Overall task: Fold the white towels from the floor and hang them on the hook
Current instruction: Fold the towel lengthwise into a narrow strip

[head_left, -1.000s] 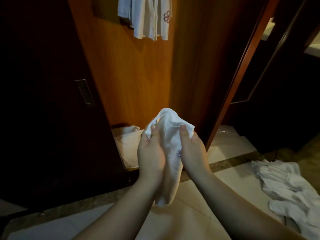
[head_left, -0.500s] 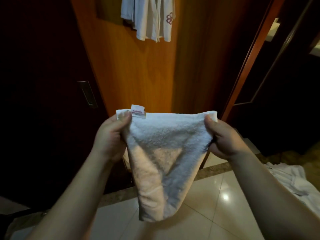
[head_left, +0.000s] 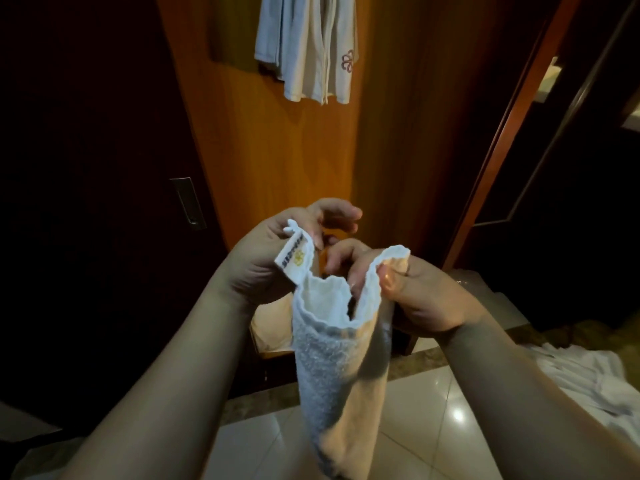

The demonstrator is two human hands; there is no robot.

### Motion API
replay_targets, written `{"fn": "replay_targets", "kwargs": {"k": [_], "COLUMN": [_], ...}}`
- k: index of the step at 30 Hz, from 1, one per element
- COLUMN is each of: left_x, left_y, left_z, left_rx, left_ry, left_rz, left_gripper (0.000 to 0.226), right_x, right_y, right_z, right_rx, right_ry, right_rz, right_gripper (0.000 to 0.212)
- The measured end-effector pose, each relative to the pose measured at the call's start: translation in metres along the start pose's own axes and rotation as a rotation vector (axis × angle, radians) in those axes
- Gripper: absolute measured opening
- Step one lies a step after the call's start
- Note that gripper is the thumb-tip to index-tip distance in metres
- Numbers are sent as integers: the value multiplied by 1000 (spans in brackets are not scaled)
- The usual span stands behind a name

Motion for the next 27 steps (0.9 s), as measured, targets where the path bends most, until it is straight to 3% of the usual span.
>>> {"fn": "replay_targets", "kwargs": {"k": [3, 6, 8, 12, 18, 20, 22, 24, 27], "left_x": [15, 12, 1, 0, 4, 7, 9, 2, -15], "left_y": [4, 6, -4, -3, -4, 1, 7, 13, 16], "left_z": [-9, 6, 12, 14, 21, 34, 58, 83, 104], "left_rx": [46, -93, -72, -42, 137, 124, 1, -124, -126], "left_ry": [135, 161, 183, -14, -299, -371, -474, -612, -831], "left_rz": [86, -10, -88, 58, 110, 205, 280, 166, -120], "left_gripper": [50, 6, 11, 29, 62, 53, 33, 22, 29], "right_x": [-4, -3, -3, -5, -12, -10, -4, 5, 13], "right_y": [2, 3, 3, 2, 1, 2, 4, 6, 7], "right_z": [3, 9, 10, 9, -2, -7, -13, -17, -22], "right_rx": [-23, -46, -57, -47, -28, 3, 5, 4, 8], "right_ry": [-32, 8, 48, 120, 291, 344, 386, 411, 447], "right_rz": [104, 233, 311, 325, 317, 342, 386, 423, 437], "right_gripper": [26, 27, 28, 29, 27, 25, 20, 21, 24]}}
Point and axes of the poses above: each hand's wrist, its own y-axis away from the middle knuckle, its own x-axis out of the back of the hand, z = x × y, the point moved 4 cm from there along -y, towards the middle knuckle, and after that the axes turned 11 degrees about -x, right-handed, at the moved point
